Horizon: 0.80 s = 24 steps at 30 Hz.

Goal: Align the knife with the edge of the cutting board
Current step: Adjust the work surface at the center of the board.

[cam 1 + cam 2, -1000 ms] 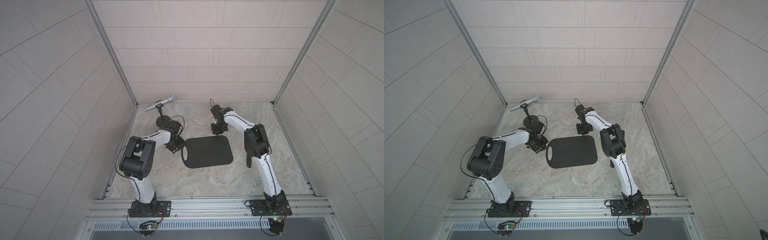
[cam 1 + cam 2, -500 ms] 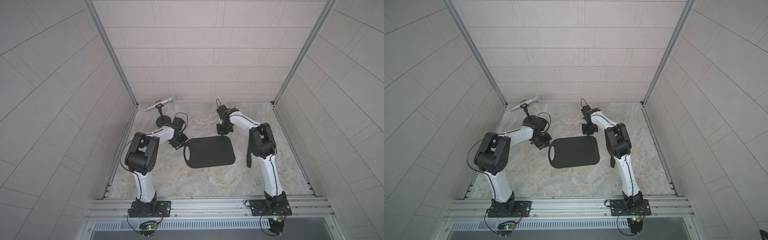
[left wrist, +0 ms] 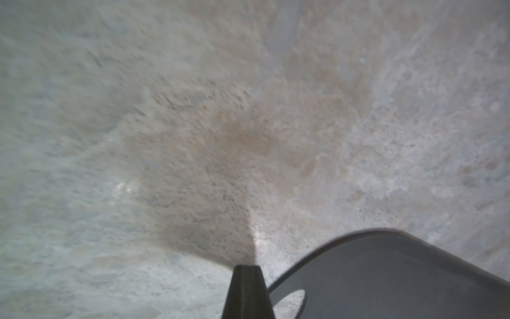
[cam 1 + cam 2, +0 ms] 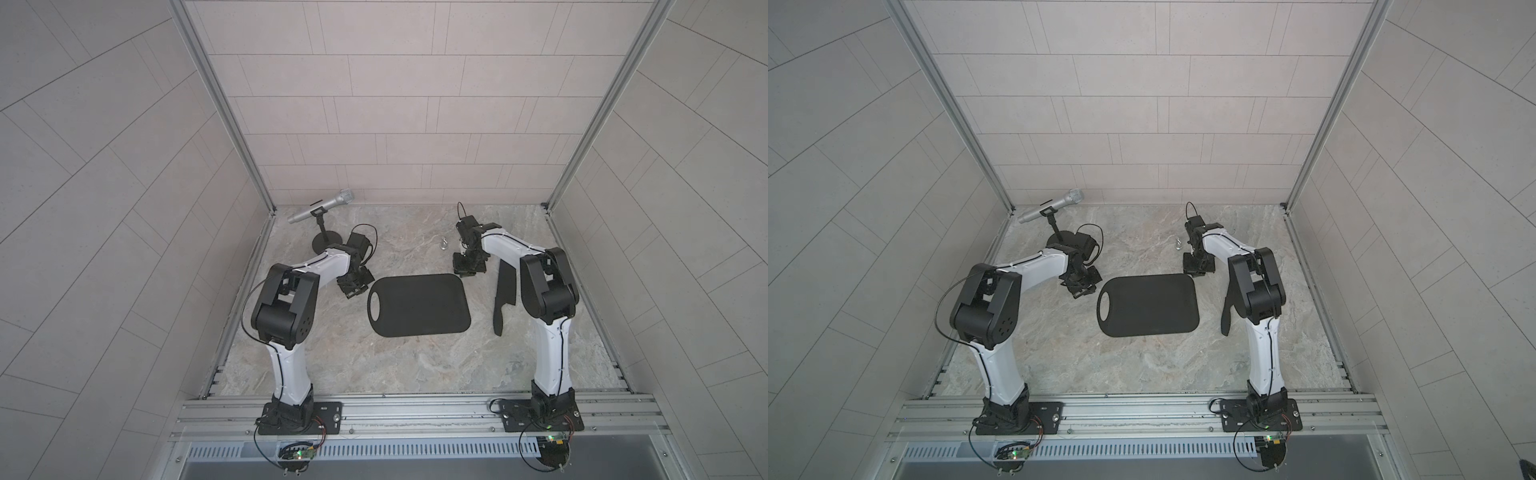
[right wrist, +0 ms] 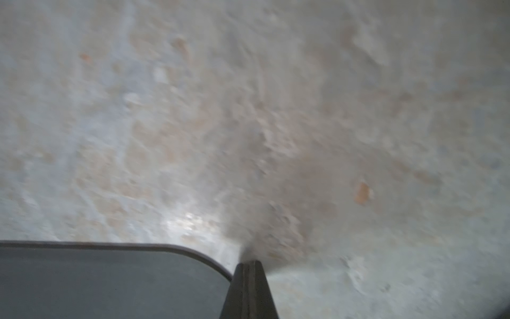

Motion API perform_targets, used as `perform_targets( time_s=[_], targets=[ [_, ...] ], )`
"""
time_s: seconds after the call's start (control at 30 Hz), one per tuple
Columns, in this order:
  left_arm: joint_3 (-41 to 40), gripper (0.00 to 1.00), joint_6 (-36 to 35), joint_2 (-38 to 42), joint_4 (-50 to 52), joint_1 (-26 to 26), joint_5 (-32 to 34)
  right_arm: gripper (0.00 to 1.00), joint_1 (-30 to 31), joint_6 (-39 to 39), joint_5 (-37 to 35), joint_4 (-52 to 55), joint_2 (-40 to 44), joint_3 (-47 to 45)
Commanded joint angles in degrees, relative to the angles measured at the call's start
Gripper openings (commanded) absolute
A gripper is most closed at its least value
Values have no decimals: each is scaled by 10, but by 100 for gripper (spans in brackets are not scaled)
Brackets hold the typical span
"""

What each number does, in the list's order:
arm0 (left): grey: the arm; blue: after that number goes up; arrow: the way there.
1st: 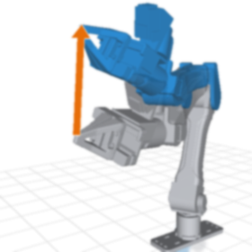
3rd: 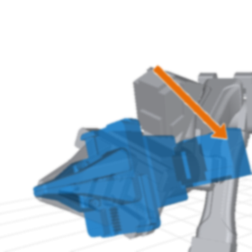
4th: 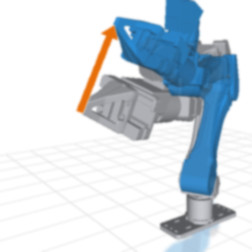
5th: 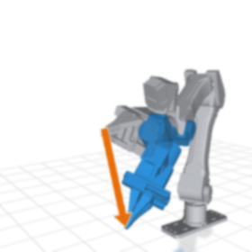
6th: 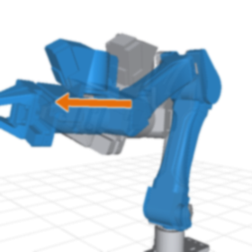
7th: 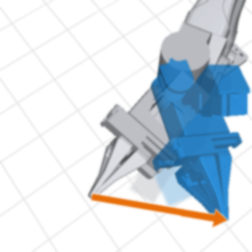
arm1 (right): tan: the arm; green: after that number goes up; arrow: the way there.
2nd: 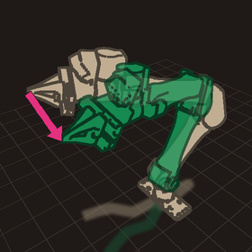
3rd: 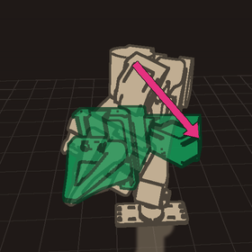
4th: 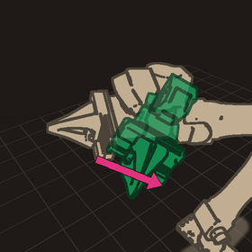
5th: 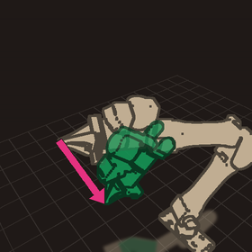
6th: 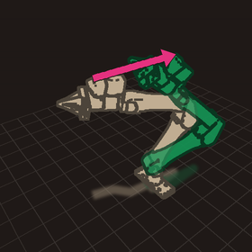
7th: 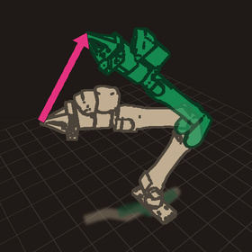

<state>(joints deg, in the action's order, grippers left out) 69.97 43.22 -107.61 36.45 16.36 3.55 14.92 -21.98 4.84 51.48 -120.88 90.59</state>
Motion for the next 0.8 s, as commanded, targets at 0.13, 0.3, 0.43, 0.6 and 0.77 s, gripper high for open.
perform_targets(
  time_s=[0.13,0.3,0.43,0.6,0.77],
  targets=[
    [-60,0,-53,99,13,-23,0,0,-23,-2,42,-23,98,-144],
    [-76,0,-76,141,13,-23,-37,0,-16,-4,58,-48,162,-241],
    [-57,0,-108,176,32,-24,-58,0,-4,-11,58,-57,200,-290],
    [-46,0,-145,225,42,-24,-50,0,23,-23,58,-62,234,-325],
    [-36,29,-183,269,48,-25,-8,0,43,-31,57,-70,248,-346]
  ],
)
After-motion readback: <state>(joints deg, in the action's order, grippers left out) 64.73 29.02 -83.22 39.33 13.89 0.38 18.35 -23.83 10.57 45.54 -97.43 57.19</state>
